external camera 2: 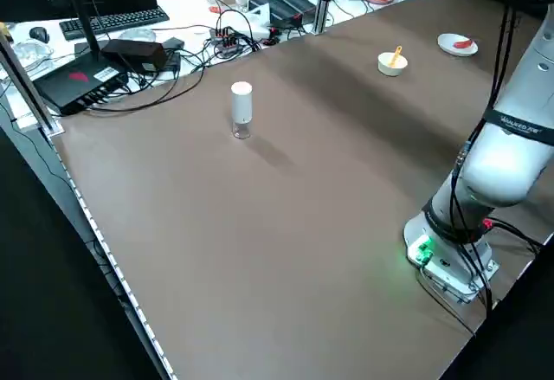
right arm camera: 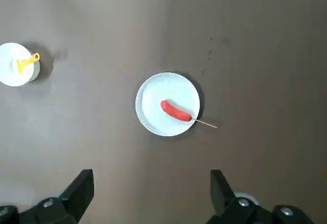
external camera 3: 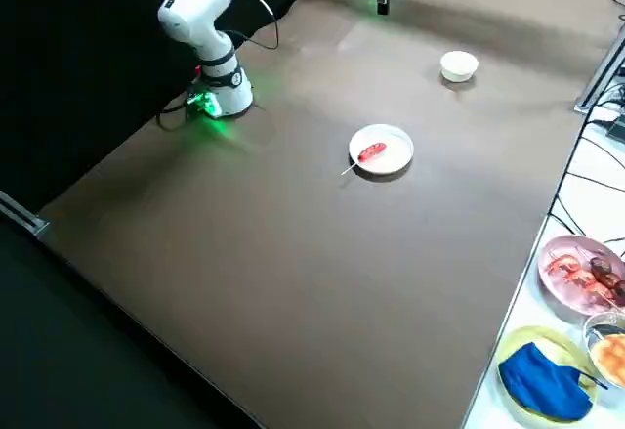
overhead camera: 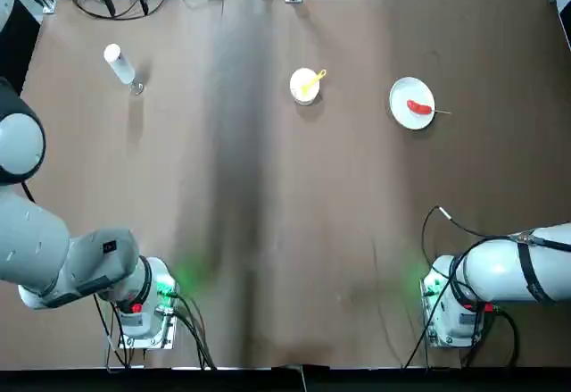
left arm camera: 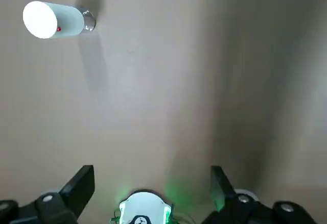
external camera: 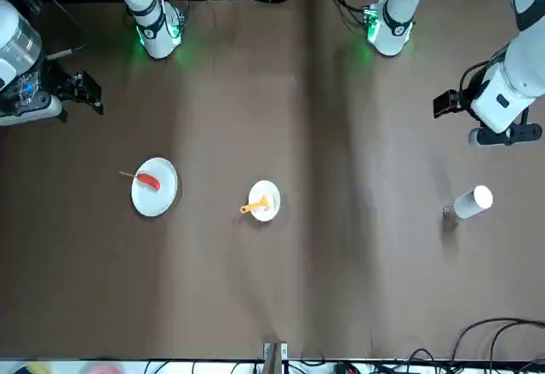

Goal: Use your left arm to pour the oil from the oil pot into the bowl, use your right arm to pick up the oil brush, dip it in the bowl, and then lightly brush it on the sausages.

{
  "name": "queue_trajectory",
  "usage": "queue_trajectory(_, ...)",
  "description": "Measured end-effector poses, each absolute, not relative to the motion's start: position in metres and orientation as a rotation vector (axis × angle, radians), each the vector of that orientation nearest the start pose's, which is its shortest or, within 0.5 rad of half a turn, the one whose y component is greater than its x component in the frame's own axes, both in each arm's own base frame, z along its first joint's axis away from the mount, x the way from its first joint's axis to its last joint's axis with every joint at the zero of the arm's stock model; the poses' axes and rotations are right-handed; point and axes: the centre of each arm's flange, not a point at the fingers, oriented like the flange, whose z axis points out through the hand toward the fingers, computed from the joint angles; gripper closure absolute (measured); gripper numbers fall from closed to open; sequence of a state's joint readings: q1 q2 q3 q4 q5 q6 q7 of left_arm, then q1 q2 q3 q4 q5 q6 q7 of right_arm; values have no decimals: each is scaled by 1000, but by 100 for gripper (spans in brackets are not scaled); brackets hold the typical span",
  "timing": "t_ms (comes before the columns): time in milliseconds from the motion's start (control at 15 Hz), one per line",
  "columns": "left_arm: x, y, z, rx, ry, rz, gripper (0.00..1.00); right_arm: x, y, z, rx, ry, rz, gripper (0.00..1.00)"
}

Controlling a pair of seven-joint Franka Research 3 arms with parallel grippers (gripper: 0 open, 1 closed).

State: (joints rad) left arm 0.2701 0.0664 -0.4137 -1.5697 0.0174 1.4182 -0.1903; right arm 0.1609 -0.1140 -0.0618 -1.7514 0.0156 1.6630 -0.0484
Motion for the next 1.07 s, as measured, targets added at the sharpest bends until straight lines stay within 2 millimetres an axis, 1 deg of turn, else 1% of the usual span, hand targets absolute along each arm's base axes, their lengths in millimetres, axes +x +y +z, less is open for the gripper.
queue_trajectory(200, 551, -65, 578, -3098, -85, 333, 0, 523, 51, 608, -3110, -227, -39, 0)
queue_trajectory(333, 554, -50, 576, -3107, -127, 331, 0, 523, 49, 607, -3110, -219, -36, 0)
queue_trajectory(400, 555, -38, 576, -3114, -151, 335, 0, 523, 47, 606, -3111, -215, -34, 0)
queue_trajectory(533, 557, -6, 576, -3142, -198, 338, 0, 524, 45, 604, -3111, -209, -33, 0)
queue_trajectory(667, 556, 25, 578, -3223, -212, 342, 0, 524, 45, 603, -3111, -206, -29, 0)
queue_trajectory(733, 556, 38, 579, -3250, -191, 337, 0, 524, 45, 603, -3111, -205, -28, 0)
queue_trajectory(867, 554, 56, 580, -3271, -143, 325, 0, 524, 45, 603, -3112, -202, -29, 0)
queue_trajectory(933, 553, 67, 580, -3276, -147, 319, 0, 524, 44, 603, -3112, -201, -29, 0)
queue_trajectory(1000, 551, 81, 580, -3285, -131, 311, 0, 524, 44, 603, -3111, -199, -31, 0)
queue_trajectory(1067, 549, 95, 580, -3297, -77, 301, 0, 524, 44, 604, -3107, -198, -35, 0)
